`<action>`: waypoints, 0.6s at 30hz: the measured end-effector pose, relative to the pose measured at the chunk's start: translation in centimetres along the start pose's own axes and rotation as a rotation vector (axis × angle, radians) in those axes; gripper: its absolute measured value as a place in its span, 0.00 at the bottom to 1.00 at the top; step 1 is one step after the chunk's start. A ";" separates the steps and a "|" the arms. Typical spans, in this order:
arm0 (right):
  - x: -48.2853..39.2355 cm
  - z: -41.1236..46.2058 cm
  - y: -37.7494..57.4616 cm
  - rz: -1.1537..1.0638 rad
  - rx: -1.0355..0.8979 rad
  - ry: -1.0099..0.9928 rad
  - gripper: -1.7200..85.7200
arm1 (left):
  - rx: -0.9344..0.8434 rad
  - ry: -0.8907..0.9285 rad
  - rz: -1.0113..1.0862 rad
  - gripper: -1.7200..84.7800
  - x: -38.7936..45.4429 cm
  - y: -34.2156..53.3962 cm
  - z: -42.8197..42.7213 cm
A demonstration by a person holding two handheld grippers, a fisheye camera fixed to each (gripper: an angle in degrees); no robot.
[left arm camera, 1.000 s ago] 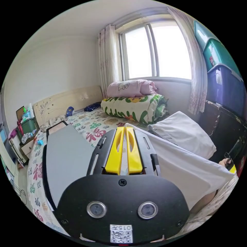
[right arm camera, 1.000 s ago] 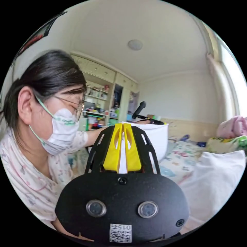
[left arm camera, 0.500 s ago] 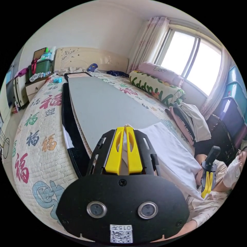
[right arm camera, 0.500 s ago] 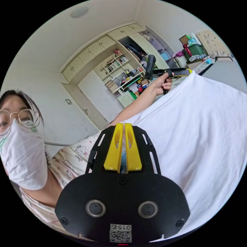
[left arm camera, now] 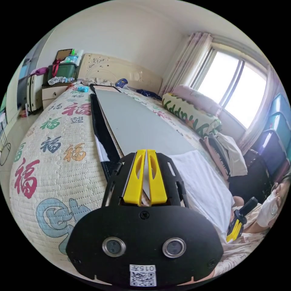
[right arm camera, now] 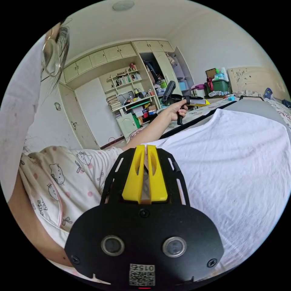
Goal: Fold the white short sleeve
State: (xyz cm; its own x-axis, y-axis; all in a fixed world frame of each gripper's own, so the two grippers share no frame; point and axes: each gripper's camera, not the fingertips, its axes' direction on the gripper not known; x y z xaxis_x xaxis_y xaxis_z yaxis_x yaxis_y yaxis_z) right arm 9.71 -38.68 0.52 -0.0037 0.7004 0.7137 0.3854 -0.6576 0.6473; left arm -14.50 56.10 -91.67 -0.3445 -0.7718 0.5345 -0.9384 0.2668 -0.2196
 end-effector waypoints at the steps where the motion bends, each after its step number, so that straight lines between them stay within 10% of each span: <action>1: -0.2 0.5 0.8 -0.001 0.015 0.018 0.02 | 0.046 0.065 -0.034 0.06 -0.4 0.6 -0.7; 10: -5.1 5.1 8.9 -0.257 0.003 0.329 0.03 | -0.127 0.078 0.000 0.12 7.0 2.2 4.1; 18: -2.0 5.0 13.3 -0.090 0.111 0.181 0.07 | -0.239 -0.053 0.097 0.04 13.6 3.6 6.6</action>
State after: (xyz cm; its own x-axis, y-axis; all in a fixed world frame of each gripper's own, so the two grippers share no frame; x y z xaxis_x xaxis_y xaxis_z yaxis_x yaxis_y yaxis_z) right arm 19.45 -47.46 6.38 -0.2044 0.6874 0.6969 0.4754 -0.5527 0.6845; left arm -22.37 42.76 -90.61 -0.4374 -0.7631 0.4757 -0.8827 0.4654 -0.0651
